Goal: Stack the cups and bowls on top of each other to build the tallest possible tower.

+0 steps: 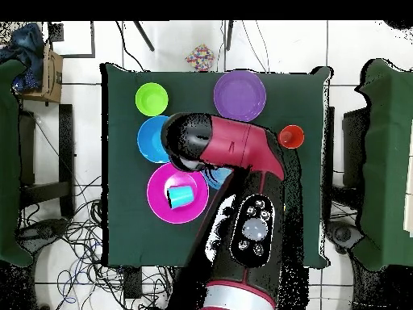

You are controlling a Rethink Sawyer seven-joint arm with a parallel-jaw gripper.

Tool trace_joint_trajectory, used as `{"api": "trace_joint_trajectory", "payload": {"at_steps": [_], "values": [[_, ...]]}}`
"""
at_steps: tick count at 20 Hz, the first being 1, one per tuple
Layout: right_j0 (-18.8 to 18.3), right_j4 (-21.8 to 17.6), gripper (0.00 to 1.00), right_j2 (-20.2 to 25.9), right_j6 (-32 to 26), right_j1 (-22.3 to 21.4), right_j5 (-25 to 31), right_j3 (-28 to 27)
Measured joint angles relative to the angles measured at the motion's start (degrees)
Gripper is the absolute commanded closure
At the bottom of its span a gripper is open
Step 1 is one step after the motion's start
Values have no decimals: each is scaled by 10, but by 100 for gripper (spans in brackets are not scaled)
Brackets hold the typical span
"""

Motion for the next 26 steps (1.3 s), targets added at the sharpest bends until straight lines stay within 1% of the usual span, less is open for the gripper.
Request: {"api": "trace_joint_trajectory", "payload": {"at_steps": [6,12,20,26], "values": [[-7,0,100,0,0,3,10,-29],[-9,0,100,0,0,17,29,-59],[-12,0,100,2,0,42,37,-86],[-16,0,100,4,0,58,37,-95]]}}
